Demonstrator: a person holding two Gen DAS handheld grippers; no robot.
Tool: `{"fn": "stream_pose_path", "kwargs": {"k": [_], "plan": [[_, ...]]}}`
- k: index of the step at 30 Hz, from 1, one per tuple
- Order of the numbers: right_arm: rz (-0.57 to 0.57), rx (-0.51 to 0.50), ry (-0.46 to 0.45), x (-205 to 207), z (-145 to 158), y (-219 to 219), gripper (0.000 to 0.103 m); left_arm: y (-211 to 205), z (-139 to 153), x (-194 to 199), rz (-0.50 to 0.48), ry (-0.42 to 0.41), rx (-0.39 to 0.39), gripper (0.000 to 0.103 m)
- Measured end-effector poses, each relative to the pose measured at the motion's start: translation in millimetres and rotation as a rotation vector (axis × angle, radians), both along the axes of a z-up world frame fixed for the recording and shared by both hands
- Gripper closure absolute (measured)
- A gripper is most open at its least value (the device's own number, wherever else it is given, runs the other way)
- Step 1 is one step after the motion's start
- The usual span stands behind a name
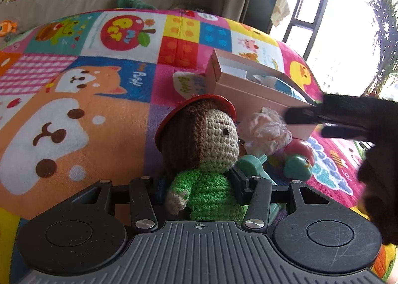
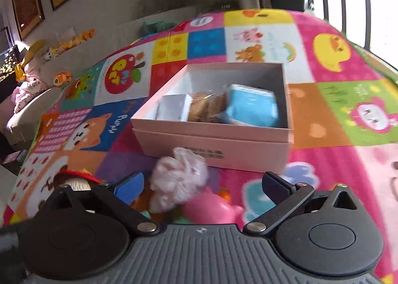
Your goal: Organize objects
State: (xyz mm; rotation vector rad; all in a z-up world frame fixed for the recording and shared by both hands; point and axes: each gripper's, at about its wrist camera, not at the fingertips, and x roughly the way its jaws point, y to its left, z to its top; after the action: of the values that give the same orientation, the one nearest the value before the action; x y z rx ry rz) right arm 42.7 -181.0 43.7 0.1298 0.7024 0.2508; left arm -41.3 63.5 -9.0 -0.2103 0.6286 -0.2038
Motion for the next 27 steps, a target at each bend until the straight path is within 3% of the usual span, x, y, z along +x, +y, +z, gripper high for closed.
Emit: {"fn": "stream_pose_path", "kwargs": {"k": [6, 10, 16, 20, 24, 27], "plan": [[0.066, -0.021, 0.108, 42.4, -18.1, 39.9, 0.053, 2.4, -0.4, 0.0, 0.000, 0.000, -0.016, 0.050], [0.118, -0.048, 0.128, 35.3, -22.7, 44.4, 0.062, 3.8, -0.8, -0.1, 0.001, 0.000, -0.030, 0.050], [0.242, -0.130, 0.096, -3.1, -17.3, 30.2, 0.064, 3.8, -1.0, -0.2, 0.002, 0.000, -0.032, 0.050], [0.234, -0.240, 0.006, -28.0, -7.6, 19.0, 0.062, 3.9, -0.9, -0.2, 0.001, 0.000, -0.030, 0.050], [0.270, -0.249, -0.095, -59.2, 9.7, 12.7, 0.039, 4.0, -0.8, -0.6, 0.002, 0.001, -0.032, 0.050], [0.330, -0.231, -0.112, -82.3, 14.3, 12.7, 0.032, 4.1, -0.8, -0.6, 0.002, 0.001, -0.028, 0.050]]}}
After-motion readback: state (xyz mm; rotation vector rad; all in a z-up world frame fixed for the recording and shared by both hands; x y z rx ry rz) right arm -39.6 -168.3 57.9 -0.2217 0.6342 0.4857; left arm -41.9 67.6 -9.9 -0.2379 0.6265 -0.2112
